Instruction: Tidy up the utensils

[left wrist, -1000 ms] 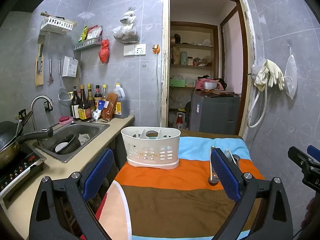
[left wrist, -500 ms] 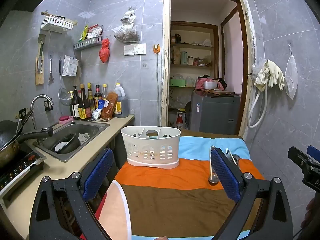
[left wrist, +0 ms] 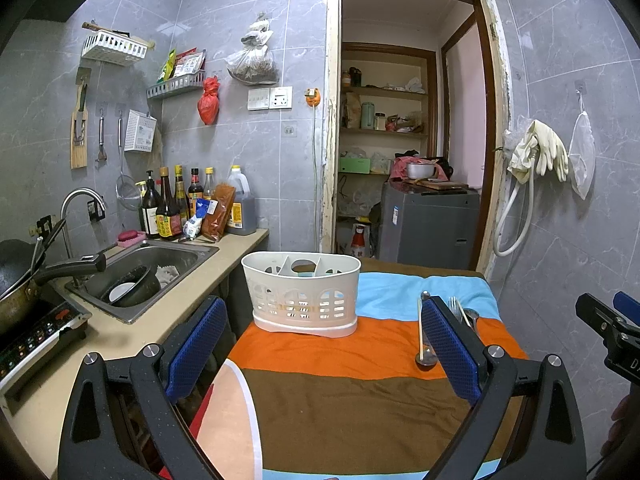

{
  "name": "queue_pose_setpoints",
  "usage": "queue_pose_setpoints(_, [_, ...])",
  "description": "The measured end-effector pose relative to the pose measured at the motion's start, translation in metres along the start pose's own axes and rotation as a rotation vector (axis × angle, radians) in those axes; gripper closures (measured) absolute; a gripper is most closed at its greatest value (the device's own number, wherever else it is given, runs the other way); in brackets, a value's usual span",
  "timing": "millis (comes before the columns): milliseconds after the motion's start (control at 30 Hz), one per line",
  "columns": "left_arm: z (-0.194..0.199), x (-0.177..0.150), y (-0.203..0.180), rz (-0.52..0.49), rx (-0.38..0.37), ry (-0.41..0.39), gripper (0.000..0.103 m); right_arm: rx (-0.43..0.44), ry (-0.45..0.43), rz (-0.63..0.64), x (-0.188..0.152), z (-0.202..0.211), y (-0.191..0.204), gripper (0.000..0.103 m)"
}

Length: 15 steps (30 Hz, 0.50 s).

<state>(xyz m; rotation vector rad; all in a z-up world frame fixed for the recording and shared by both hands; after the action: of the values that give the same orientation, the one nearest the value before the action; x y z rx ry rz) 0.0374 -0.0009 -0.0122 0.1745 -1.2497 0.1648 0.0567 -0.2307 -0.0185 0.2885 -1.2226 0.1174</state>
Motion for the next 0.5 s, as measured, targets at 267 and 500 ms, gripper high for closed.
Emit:
queue_pose_setpoints(267, [-0.0004, -0.0001, 0.0004, 0.002, 0.002, -0.002, 0.007, 0.001, 0.000, 0.000, 0.0001, 0.0010, 0.0000, 0.000])
queue_pose_setpoints(500, [-0.0008, 0.0001, 0.0007, 0.002, 0.001, -0.001, 0.007, 0.001, 0.000, -0.001, 0.0001, 0.0014, -0.0001, 0.000])
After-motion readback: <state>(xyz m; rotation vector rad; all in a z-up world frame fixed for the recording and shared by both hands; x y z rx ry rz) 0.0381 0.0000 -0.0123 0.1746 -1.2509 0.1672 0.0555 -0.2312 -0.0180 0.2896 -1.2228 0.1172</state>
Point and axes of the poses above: each gripper's, at about its wrist camera, not at the fingertips, and z roughly against the way its jaws point, y to its left, x to its top, the point moved 4 cm from there along -z, roughly the way its jaws point, and after that the axes turned 13 degrees about x, right-handed, at the moved point
